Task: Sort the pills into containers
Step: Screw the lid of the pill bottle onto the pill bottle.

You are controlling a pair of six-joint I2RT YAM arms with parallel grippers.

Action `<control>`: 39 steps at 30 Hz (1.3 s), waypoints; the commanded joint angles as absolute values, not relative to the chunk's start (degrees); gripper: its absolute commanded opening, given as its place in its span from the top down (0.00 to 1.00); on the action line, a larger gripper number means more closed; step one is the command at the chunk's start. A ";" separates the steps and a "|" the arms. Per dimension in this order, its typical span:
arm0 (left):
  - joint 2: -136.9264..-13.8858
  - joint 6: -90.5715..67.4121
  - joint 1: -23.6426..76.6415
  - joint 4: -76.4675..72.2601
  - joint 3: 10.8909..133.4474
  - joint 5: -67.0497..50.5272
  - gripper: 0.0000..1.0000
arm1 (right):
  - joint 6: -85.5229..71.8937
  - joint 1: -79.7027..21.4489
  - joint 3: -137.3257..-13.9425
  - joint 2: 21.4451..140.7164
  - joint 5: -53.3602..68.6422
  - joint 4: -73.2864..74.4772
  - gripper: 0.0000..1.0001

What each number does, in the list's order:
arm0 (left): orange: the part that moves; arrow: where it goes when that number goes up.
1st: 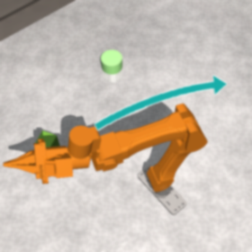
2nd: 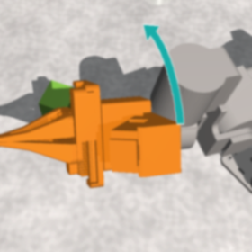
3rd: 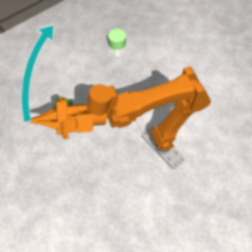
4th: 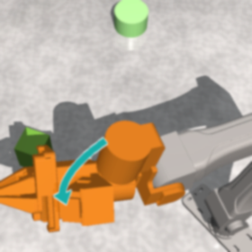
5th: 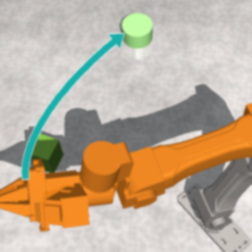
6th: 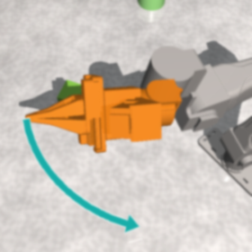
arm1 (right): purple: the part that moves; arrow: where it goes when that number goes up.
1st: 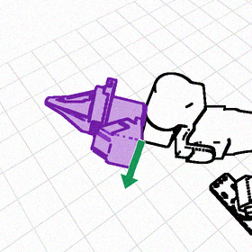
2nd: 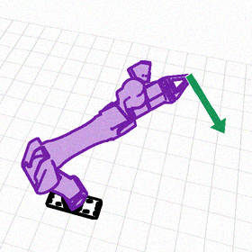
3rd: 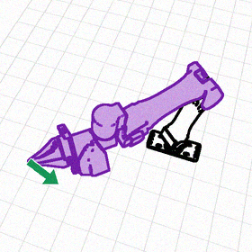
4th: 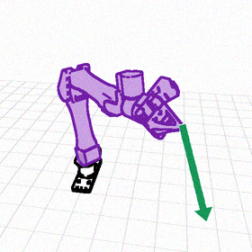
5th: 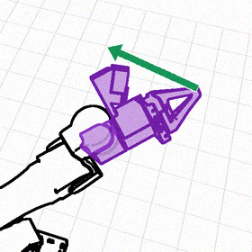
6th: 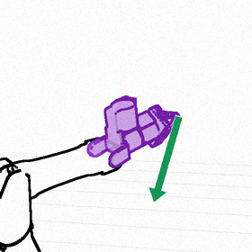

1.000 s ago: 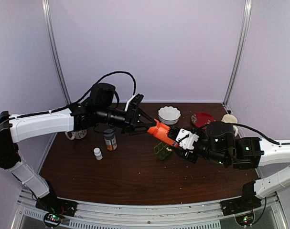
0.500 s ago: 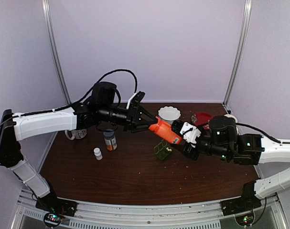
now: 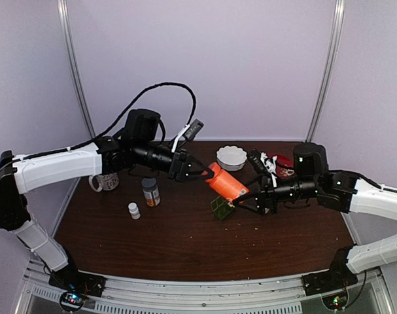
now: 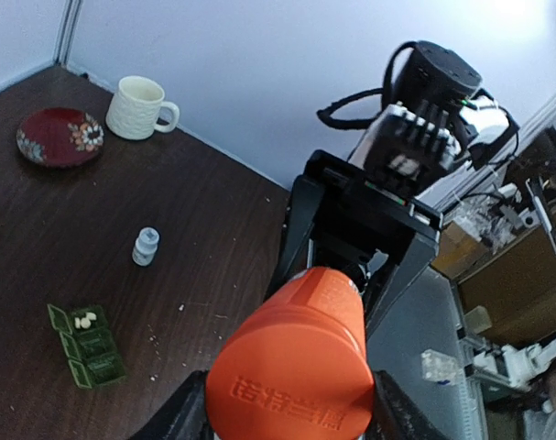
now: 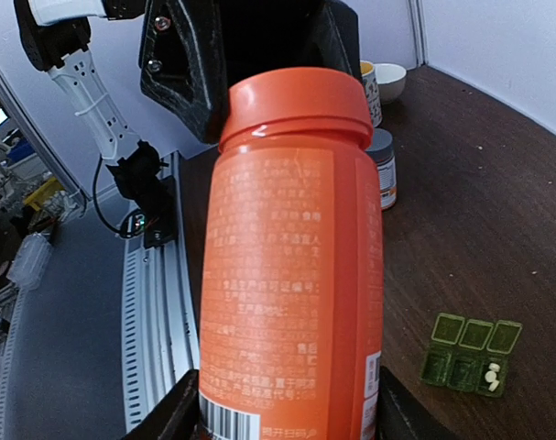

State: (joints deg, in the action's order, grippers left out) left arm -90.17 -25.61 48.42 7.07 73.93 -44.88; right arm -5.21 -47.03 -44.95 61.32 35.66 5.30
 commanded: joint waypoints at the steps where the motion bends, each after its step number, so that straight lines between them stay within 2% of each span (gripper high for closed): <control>1: -89.37 -8.66 52.56 6.49 71.02 -49.11 0.57 | -12.14 -46.58 -49.09 61.83 48.88 -11.40 1.00; 6: -89.43 0.56 52.68 3.59 70.27 -55.82 0.56 | -15.26 -46.49 -47.25 60.36 50.67 -16.88 1.00; 16: -92.80 -28.66 52.67 -7.24 73.31 -53.75 0.59 | -4.64 -46.56 -43.52 52.83 38.69 -15.29 1.00; 22: -93.24 -34.49 52.72 6.53 79.25 -53.38 0.59 | 7.53 -47.80 -47.27 52.43 30.96 -6.01 1.00; 28: -93.15 -44.06 52.82 10.31 79.90 -53.43 0.61 | 16.27 -50.94 -52.20 54.54 22.65 2.19 1.00; 39: -94.25 -45.83 52.82 19.54 83.58 -50.97 0.66 | 28.98 -60.48 -57.54 59.46 5.18 12.55 1.00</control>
State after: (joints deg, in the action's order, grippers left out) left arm -91.35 -43.07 49.80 14.17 81.62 -49.08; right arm 20.82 -56.66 -53.28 57.82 11.29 19.42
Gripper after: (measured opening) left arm 0.537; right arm 0.558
